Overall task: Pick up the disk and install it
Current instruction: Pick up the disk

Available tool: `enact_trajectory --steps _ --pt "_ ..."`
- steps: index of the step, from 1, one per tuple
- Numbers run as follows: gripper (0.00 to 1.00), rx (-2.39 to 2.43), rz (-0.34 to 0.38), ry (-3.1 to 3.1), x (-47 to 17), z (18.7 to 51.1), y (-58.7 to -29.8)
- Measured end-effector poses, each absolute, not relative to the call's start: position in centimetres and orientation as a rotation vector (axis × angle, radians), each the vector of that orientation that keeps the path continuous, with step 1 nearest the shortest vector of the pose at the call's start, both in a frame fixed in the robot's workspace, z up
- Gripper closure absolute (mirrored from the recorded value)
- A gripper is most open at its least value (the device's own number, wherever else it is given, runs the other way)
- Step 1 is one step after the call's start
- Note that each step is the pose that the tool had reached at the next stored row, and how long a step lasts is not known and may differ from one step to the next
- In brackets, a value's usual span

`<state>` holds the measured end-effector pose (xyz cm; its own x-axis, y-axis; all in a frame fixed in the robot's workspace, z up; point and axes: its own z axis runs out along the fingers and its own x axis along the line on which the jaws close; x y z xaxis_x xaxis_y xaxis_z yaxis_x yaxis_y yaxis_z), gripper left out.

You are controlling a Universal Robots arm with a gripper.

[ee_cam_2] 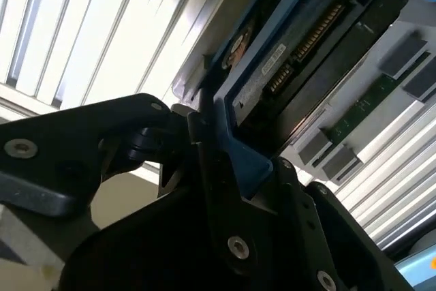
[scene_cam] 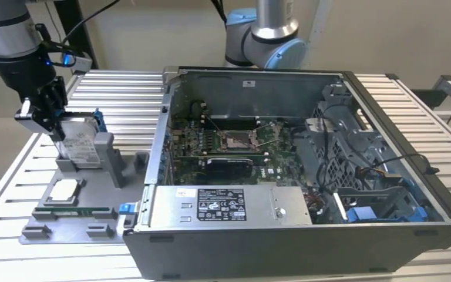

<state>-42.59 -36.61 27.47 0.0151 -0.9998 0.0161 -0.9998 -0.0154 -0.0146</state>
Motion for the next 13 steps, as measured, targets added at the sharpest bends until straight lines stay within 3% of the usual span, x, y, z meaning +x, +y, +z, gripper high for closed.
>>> enact_trajectory --steps 13 --pt "1.0 2.237 0.034 -2.204 -42.59 27.41 -36.61"
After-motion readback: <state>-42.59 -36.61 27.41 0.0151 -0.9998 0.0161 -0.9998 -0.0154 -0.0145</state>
